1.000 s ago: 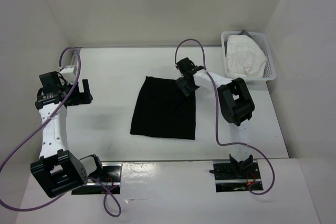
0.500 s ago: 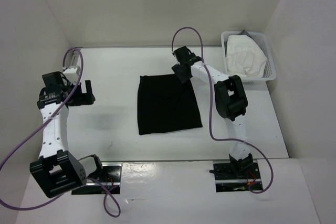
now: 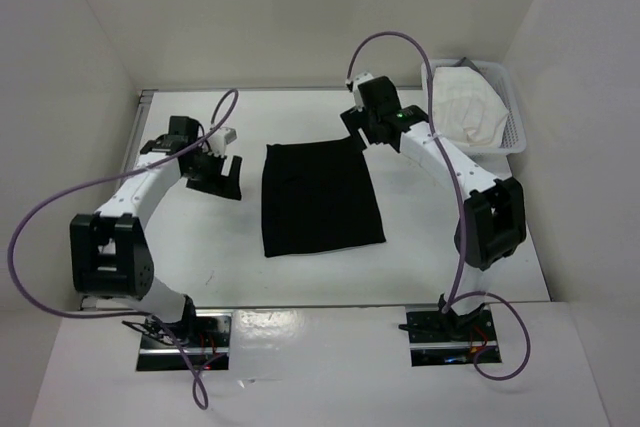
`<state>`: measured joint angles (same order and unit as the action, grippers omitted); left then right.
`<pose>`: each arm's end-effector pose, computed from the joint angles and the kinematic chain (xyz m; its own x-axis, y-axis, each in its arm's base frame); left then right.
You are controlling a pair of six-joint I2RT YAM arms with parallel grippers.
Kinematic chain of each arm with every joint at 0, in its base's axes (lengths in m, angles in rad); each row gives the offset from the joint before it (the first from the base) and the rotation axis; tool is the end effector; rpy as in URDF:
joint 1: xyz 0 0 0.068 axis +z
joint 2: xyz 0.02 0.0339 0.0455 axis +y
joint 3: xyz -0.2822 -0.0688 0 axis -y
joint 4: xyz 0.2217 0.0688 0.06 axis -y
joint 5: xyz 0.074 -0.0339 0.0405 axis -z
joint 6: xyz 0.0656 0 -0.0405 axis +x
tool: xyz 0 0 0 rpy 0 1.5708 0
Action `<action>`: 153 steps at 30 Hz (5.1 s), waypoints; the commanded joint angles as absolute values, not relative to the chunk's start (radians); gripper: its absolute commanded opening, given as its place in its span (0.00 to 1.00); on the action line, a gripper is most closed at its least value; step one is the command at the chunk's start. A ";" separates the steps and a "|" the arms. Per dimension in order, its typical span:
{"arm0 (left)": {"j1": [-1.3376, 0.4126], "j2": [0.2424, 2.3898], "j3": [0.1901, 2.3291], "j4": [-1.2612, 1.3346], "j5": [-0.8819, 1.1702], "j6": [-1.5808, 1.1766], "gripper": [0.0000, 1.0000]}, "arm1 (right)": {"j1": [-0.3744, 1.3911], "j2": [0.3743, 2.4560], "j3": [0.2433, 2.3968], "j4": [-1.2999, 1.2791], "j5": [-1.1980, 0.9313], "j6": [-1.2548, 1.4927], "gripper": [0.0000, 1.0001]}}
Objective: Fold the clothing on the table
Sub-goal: Flatten the skirt out, then fold the skirt
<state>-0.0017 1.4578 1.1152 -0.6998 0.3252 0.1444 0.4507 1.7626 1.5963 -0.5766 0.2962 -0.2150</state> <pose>0.2858 -0.0214 0.2583 -0.8312 0.1378 -0.5386 0.2853 0.9372 -0.2005 0.3712 0.1583 0.3205 -0.5473 -0.4915 -0.6774 -0.3479 0.8697 -0.3500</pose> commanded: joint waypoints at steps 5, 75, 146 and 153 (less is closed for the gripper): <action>-0.044 1.696 1.296 -0.672 0.408 0.052 0.93 | 0.443 1.769 1.466 -0.608 0.258 -0.172 0.86; -0.078 2.253 1.838 -0.635 0.433 0.123 0.14 | 0.213 2.437 2.270 -0.851 -0.345 -0.178 0.64; -0.143 2.175 2.089 -0.664 0.238 0.249 0.08 | 0.293 2.500 2.692 -0.942 -0.279 -0.160 0.00; -0.143 2.108 2.079 -0.664 0.238 0.267 0.08 | 0.293 2.481 2.672 -0.942 -0.258 -0.169 0.00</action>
<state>-0.1425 2.1883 2.0491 -0.6743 0.2432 0.2359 0.2886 2.5507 2.6583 -0.9611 -0.2890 -0.1692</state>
